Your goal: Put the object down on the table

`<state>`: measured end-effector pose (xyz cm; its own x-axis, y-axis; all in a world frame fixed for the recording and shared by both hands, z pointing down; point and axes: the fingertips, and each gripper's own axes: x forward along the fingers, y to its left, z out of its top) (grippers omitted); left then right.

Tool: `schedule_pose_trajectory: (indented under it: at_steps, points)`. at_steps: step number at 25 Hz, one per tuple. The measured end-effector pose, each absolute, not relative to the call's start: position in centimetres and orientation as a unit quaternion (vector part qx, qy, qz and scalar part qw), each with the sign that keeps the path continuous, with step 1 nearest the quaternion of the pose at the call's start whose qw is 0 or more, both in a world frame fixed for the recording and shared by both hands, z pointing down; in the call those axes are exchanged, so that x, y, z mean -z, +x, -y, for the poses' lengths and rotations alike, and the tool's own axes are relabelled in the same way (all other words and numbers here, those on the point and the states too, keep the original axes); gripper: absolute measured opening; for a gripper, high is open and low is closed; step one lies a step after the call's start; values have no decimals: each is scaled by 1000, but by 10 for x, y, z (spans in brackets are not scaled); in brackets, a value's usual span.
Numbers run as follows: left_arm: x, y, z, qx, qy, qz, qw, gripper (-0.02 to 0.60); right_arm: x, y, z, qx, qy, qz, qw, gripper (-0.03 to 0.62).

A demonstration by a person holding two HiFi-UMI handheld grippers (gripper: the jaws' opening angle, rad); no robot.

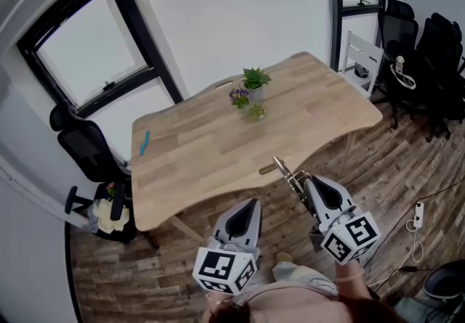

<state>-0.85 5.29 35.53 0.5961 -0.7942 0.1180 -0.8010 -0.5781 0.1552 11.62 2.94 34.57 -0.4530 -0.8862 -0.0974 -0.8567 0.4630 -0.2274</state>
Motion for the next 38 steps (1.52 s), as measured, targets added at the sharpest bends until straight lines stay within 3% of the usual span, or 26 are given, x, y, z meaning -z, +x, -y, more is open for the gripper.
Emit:
schedule_pose_trajectory:
  at_steps: [38]
  points:
    - [-379, 3, 90, -33, 867, 482, 121, 2, -378, 113, 129, 101, -467, -874, 83, 5]
